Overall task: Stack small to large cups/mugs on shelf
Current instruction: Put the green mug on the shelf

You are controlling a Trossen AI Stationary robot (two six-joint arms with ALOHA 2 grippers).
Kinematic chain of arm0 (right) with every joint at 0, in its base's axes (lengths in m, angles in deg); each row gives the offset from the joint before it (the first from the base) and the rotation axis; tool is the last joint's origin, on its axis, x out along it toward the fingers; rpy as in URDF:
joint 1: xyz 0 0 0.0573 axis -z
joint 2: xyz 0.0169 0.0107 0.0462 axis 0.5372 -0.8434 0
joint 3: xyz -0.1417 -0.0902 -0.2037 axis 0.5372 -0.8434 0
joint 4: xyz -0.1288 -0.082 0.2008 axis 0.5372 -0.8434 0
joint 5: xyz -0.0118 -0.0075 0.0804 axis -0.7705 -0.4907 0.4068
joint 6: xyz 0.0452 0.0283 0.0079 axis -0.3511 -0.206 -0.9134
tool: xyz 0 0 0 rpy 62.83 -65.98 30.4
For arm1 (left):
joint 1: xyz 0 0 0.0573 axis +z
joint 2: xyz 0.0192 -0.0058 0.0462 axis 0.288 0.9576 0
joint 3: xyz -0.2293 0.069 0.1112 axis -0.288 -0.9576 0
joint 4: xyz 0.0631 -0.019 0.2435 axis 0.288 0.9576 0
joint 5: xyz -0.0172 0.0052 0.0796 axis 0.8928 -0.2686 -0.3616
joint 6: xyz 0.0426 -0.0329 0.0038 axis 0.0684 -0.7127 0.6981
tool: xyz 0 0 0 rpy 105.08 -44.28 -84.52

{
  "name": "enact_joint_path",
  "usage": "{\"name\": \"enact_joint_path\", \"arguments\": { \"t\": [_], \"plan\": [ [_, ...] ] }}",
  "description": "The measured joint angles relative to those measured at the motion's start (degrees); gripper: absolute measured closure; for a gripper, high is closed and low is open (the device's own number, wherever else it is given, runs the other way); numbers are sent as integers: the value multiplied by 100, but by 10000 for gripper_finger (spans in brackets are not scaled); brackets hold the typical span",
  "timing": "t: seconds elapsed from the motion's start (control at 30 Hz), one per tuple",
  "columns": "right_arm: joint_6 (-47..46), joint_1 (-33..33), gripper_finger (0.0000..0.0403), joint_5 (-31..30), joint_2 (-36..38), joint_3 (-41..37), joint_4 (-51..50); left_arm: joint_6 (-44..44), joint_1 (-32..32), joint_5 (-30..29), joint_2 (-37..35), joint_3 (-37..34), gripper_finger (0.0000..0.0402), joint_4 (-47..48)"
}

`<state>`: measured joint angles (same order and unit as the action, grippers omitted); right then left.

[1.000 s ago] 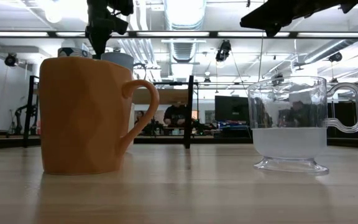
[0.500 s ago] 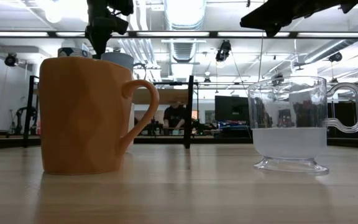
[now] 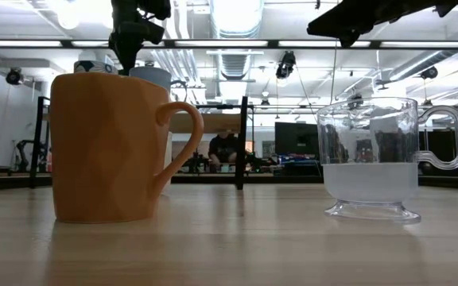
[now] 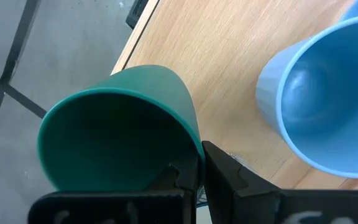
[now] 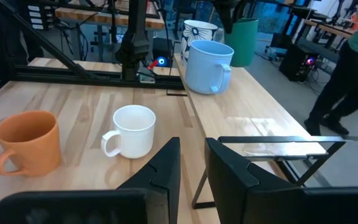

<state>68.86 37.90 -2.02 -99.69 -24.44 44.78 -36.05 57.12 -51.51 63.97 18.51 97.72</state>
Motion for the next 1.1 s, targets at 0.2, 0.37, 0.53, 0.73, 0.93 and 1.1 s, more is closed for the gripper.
{"name": "enact_joint_path", "arguments": {
  "t": [0.2,0.37,0.53,0.73,0.93,1.1],
  "plan": [
    [18,-2,335,0,0,0,0,1,-4,-145,80,0,402,-1],
    [20,-2,335,-2,0,0,8,24,2,-170,231,0,402,-3],
    [-28,-2,335,0,0,17,12,67,2,-190,346,0,401,-1],
    [-78,-2,335,29,2,177,6,301,4,-190,393,0,402,-1],
    [-90,-2,335,44,4,247,1,297,4,-104,393,0,402,1],
    [-90,-2,335,44,4,247,-3,297,4,-3,393,-1,402,0]
  ]
}}
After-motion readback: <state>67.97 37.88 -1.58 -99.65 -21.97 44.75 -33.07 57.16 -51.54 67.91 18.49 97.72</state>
